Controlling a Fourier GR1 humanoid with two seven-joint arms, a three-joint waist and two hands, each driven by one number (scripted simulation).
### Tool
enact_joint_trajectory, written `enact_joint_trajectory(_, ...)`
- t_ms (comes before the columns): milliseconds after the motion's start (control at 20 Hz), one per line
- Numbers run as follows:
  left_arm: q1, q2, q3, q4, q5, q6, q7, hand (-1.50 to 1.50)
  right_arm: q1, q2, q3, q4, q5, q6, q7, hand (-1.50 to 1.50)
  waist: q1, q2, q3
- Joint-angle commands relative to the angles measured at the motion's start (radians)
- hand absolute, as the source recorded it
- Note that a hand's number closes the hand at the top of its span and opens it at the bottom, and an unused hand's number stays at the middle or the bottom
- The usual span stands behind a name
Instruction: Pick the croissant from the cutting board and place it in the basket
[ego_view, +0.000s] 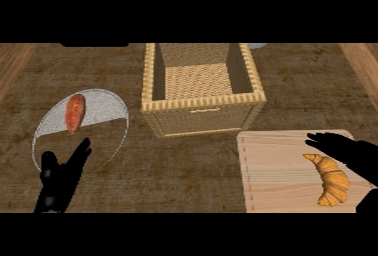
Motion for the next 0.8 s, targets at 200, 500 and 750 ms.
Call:
enact_joint_trajectory(200, 0.018, -0.023, -0.006, 0.016, -0.007, -0.025, 0.04, 0.0, -0.062, 0.009, 0.031, 0.16, 0.126, -0.033, -0.016, -1.5, 0.004, 0.007, -0.008)
enact_joint_trajectory(500, 0.025, -0.062, -0.019, 0.033, -0.05, -0.006, 0.014, 0.0, -0.033, 0.044, 0.016, 0.152, 0.144, -0.051, -0.027, -1.5, 0.0, 0.007, -0.008)
enact_joint_trajectory(750, 0.061, -0.087, -0.017, 0.008, -0.057, 0.004, 0.002, 0.0, -0.049, 0.101, 0.03, 0.162, 0.171, -0.066, -0.007, -1.5, 0.0, 0.006, -0.008)
